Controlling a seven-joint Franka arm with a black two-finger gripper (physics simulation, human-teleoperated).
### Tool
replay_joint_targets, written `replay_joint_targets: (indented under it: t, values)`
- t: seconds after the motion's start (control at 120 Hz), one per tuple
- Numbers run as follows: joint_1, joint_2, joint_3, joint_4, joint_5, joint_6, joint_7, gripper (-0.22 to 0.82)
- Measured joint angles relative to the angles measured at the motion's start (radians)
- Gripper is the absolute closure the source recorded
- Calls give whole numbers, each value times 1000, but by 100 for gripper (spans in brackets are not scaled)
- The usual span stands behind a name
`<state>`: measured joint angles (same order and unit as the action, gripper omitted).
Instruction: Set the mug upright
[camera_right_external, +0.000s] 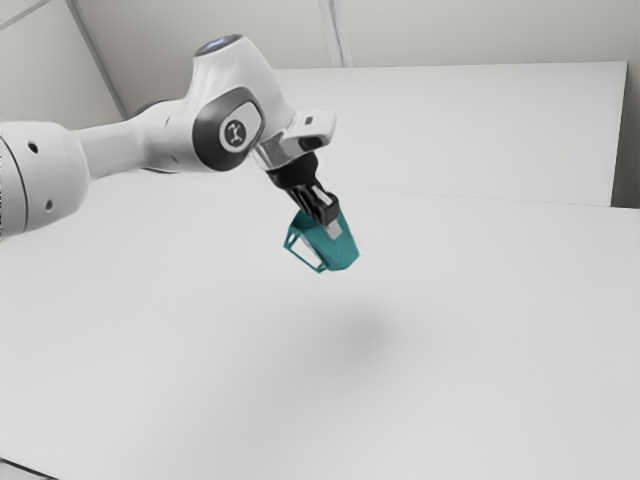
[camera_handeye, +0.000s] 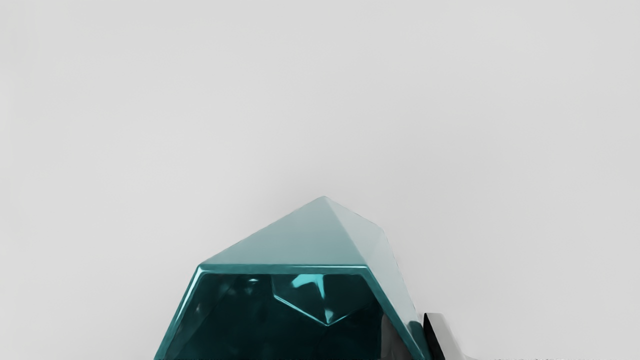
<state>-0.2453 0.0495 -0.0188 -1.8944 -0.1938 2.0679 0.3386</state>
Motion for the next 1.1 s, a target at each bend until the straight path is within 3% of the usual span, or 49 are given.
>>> replay_joint_targets:
  t: [0.208, 0.467, 0.875, 0.933, 1.1]
  values:
    - [179, 48, 52, 44, 83, -22, -42, 78]
    - [179, 175, 64, 109, 112, -31, -72, 78]
    - [199, 211, 66, -6, 117, 17, -114, 78]
    - [199, 214, 65, -6, 118, 21, -118, 72]
    - [199, 197, 65, -6, 113, 25, -121, 36]
